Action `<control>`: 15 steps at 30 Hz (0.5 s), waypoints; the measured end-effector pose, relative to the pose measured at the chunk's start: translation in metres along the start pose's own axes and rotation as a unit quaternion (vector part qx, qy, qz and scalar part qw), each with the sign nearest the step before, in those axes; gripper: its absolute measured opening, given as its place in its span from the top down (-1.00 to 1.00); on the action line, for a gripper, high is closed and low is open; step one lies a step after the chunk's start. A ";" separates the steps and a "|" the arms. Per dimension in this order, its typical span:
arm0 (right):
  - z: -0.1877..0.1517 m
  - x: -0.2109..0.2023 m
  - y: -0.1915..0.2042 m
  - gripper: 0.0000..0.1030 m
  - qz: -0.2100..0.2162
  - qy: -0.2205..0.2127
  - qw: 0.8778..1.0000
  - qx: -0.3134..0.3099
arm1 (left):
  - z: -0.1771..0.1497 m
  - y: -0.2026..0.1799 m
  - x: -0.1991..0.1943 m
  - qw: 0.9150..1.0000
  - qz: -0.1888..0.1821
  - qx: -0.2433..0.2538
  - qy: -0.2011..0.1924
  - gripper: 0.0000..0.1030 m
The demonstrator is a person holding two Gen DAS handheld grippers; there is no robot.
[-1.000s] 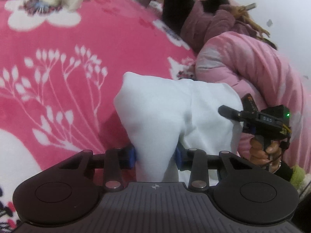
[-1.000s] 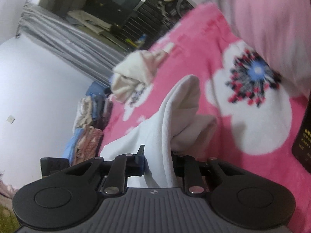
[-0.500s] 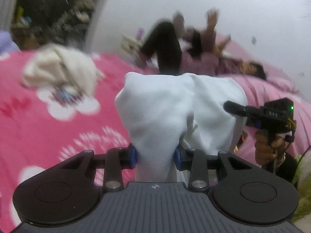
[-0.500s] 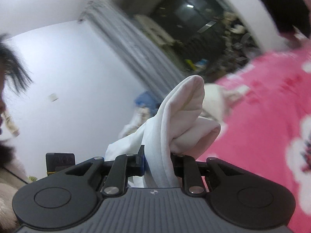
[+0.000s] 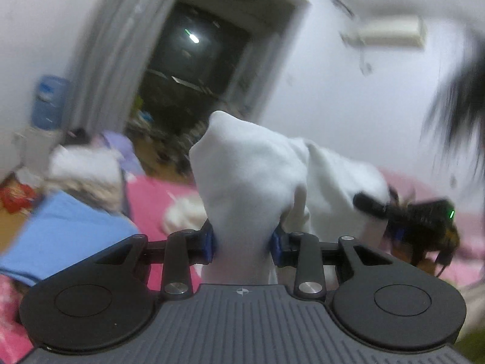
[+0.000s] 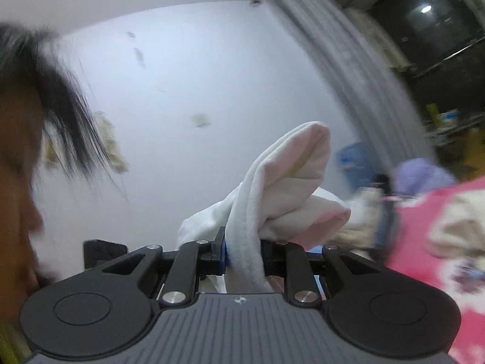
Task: Fold clothes
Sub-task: 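Pinch the sweatshirt corner with the left gripper while the right gripper pinches beside it, lifting, then lift the white sweatshirt with both grippers and carry it toward the clothes stack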
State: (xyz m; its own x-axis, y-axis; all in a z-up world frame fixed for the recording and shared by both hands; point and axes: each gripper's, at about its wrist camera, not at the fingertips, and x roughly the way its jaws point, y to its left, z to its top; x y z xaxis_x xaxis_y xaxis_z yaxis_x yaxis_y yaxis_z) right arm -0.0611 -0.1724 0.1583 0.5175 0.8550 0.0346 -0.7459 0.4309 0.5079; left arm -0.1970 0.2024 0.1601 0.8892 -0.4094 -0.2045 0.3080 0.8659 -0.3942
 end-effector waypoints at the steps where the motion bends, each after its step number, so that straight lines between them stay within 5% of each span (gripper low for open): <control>1: 0.008 0.015 0.003 0.59 0.020 0.003 1.000 0.008 | 0.012 0.003 -0.010 1.000 0.012 -0.001 -0.016 0.36; 7: 0.040 0.113 -0.010 0.59 0.087 0.018 0.990 0.109 | 0.064 0.032 -0.026 0.994 0.078 0.025 -0.076 0.36; 11: 0.039 0.170 -0.036 0.59 0.061 0.024 0.984 0.165 | 0.086 0.074 -0.002 0.993 0.091 0.028 -0.068 0.36; 15: 0.020 0.218 -0.087 0.59 0.002 0.031 0.974 0.223 | 0.090 0.132 0.057 0.997 0.081 -0.009 -0.019 0.36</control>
State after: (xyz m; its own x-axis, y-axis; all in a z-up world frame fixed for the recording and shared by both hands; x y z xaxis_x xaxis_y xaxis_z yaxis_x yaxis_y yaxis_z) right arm 0.1254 -0.0290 0.1387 0.4789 0.8778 -0.0082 -0.4842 0.2720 0.8316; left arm -0.0755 0.3193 0.1776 0.9386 -0.2543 -0.2331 0.1547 0.9143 -0.3744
